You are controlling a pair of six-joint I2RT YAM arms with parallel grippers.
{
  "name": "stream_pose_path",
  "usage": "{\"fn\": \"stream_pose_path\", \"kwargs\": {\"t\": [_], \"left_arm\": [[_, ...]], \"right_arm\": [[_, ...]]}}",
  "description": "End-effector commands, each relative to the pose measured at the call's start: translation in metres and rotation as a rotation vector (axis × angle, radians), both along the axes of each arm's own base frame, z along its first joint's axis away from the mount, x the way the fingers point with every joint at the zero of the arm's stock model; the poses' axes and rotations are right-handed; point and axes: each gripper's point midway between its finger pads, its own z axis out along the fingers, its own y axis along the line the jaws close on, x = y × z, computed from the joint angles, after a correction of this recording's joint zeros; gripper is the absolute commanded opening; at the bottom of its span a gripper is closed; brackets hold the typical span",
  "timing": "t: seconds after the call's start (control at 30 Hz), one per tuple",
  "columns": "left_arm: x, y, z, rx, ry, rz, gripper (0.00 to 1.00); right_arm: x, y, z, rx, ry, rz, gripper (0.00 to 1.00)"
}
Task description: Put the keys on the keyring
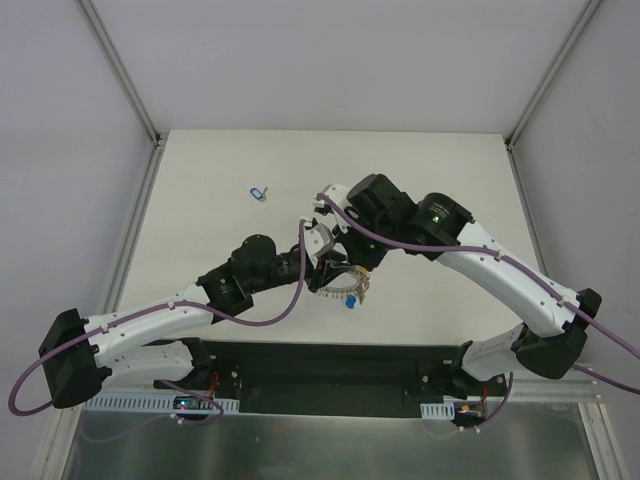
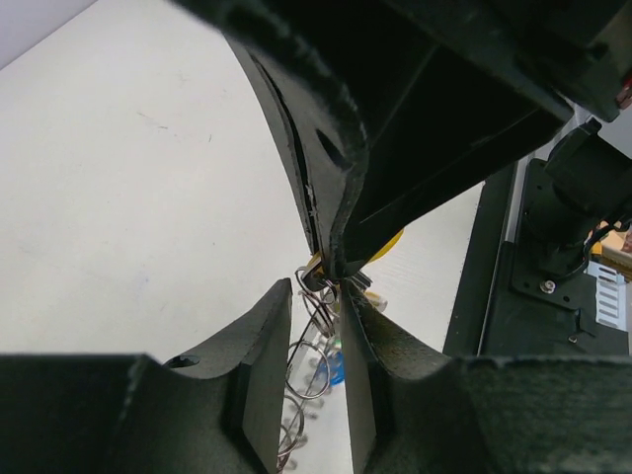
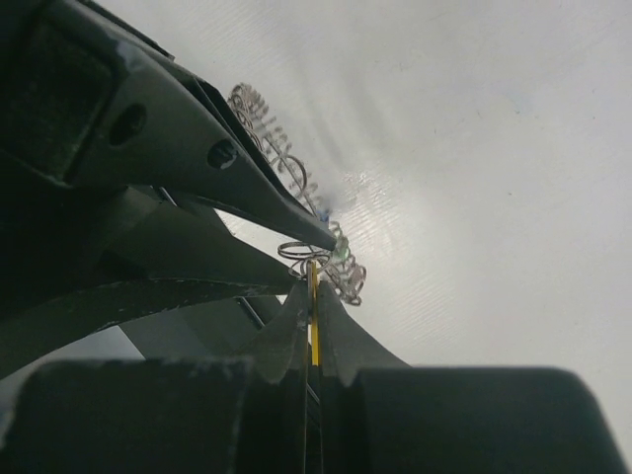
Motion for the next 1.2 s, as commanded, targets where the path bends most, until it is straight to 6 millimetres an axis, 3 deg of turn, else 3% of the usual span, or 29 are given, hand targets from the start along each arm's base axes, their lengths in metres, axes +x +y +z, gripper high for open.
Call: {"fn": "stream_pose_path", "kwargs": {"t": [0.0, 0.63, 0.97, 1.17], "left_arm": [[-0.001, -0.005, 0.017, -0.040, -0.022, -0.011, 0.26], [0.004, -0.003, -0.005, 0.027, -0.012, 0.008, 0.23], [0.010, 0.001, -0.013, 0.080, -0.027, 0.034, 0.11], [0.009, 0.000, -0.017, 0.088, -0.020, 0.025, 0.11]], "right_arm": [[0.003, 0.005, 0.025, 0.065, -0.036, -0.030, 0.01], [-0.002, 0.004, 0.030, 0.071, -0.036, -0.021, 0.01], [-0.004, 0.000, 0.037, 0.080, -0.045, -0.014, 0.01], [-0.005, -0.002, 0.040, 0.083, -0.052, -0.009, 0.01]]}}
